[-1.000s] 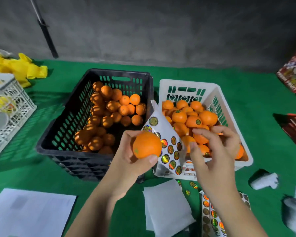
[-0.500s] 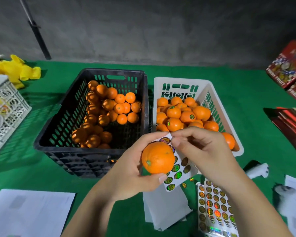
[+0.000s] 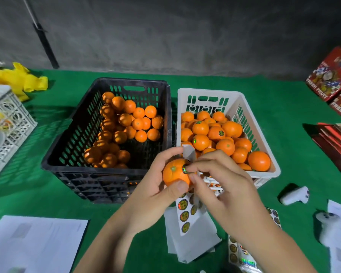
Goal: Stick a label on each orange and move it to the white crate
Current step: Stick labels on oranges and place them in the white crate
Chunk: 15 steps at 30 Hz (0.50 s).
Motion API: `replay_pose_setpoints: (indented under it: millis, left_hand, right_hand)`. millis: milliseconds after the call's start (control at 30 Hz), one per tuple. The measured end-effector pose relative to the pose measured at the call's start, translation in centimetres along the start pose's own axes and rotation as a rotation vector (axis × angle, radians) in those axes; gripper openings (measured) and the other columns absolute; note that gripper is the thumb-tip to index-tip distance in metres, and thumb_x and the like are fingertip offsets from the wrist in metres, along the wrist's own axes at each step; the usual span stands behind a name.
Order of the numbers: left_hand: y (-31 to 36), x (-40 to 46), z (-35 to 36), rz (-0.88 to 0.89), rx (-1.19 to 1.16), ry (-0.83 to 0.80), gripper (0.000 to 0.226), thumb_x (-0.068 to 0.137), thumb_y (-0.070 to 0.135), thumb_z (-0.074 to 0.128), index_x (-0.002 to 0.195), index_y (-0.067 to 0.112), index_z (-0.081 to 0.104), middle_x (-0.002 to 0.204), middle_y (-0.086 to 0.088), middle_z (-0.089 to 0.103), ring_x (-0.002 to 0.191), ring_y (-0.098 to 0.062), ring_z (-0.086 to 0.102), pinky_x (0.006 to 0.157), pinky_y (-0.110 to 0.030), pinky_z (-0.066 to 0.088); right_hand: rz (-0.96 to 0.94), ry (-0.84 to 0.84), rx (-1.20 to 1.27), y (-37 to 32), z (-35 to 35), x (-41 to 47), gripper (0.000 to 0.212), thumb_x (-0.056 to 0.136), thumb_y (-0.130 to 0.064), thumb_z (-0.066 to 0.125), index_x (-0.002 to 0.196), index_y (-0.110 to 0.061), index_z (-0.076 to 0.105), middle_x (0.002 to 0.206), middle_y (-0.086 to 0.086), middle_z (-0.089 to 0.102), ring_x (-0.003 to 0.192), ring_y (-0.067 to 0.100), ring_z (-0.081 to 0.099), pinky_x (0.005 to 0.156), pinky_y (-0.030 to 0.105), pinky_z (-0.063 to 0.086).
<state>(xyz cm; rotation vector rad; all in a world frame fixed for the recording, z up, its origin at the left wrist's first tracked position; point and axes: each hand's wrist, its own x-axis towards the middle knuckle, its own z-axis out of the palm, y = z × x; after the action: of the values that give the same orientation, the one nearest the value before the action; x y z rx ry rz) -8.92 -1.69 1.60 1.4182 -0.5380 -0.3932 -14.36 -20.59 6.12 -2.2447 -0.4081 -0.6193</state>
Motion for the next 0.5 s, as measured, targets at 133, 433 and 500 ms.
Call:
replay_pose_setpoints:
  millis: [133, 433, 500]
  left_hand:
    - [-0.6, -0.1, 0.1, -0.002, 0.022, 0.006, 0.062, 0.1, 0.061, 0.057, 0.155, 0.037, 0.043, 0.143, 0.009, 0.061, 0.131, -0.017, 0.062, 0.103, -0.022, 0.05]
    - [-0.7, 0.5, 1.1, -0.171, -0.33, -0.045, 0.06, 0.1, 0.058, 0.062, 0.152, 0.03, 0.052, 0.153, -0.007, 0.058, 0.142, -0.029, 0.055, 0.115, -0.055, 0.045]
    - [-0.4, 0.8, 1.3, -0.228, -0.494, -0.032, 0.06, 0.106, 0.054, 0.051, 0.152, 0.016, 0.053, 0.154, -0.017, 0.055, 0.143, -0.035, 0.053, 0.108, -0.05, 0.052]
  right_hand:
    - [-0.031, -0.148, -0.124, 0.5, -0.8, -0.8, 0.045, 0.097, -0.023, 0.07, 0.141, -0.02, 0.064, 0.131, -0.007, 0.055, 0.122, 0.017, 0.056, 0.096, 0.031, 0.048]
    - [-0.05, -0.152, -0.245, 1.6, 1.4, -1.1, 0.068, 0.093, -0.05, 0.07, 0.153, -0.023, 0.052, 0.147, -0.006, 0.044, 0.133, 0.014, 0.04, 0.109, 0.014, 0.031]
    - [-0.077, -0.168, -0.216, 1.9, 1.5, -0.8, 0.06, 0.094, -0.044, 0.072, 0.148, -0.022, 0.058, 0.145, -0.006, 0.047, 0.133, 0.015, 0.042, 0.111, 0.022, 0.033]
